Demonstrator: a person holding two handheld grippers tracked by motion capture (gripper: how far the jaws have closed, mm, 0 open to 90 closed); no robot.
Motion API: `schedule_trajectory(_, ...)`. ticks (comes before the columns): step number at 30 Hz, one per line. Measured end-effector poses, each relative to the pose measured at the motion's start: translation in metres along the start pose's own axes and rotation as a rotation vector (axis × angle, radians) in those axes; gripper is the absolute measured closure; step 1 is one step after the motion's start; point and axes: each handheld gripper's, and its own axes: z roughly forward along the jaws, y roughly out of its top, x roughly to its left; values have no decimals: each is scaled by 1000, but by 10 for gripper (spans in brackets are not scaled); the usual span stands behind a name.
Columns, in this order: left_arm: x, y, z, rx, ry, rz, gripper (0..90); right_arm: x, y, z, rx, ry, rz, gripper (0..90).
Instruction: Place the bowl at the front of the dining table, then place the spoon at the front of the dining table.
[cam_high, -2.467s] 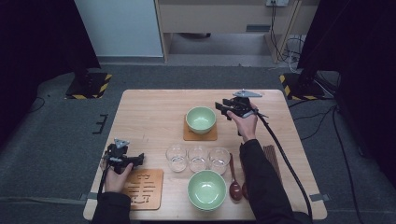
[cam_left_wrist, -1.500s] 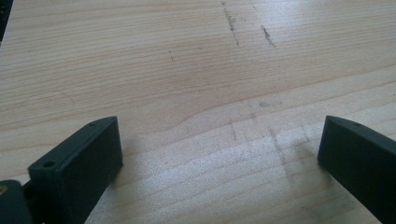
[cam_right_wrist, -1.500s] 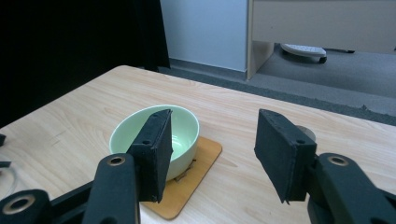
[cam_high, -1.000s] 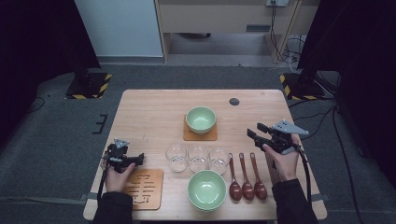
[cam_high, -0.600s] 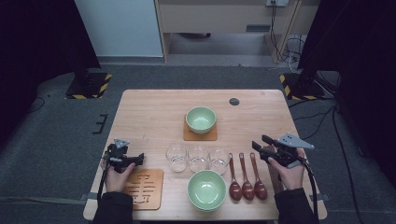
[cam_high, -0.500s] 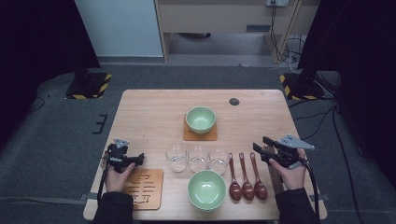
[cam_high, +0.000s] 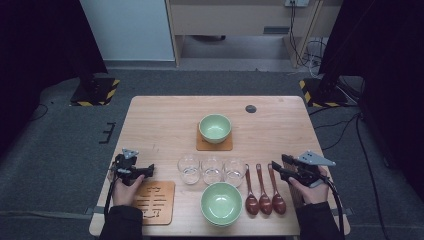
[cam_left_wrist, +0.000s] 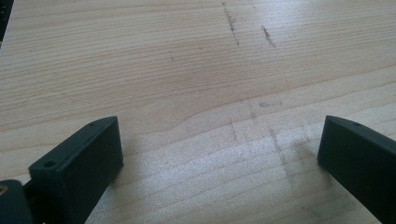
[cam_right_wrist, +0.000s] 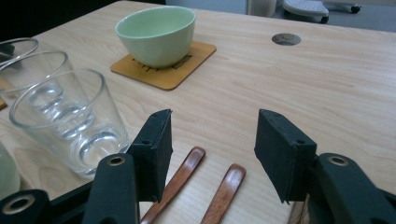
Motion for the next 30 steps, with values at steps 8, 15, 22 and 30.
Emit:
schedule_trajectory(8,0,0,0,0,0,0,0,6,-13,-11,30,-22,14,462)
schedule_trajectory(15,0,0,0,0,1,0,0,7,-27,-12,82,-22,25,474)
schedule_trajectory(22,0,0,0,0,1,0,0,7,-35,-13,112,-19,36,478)
schedule_trajectory(30,0,0,0,0,1,0,0,12,-41,-5,183,-19,19,490)
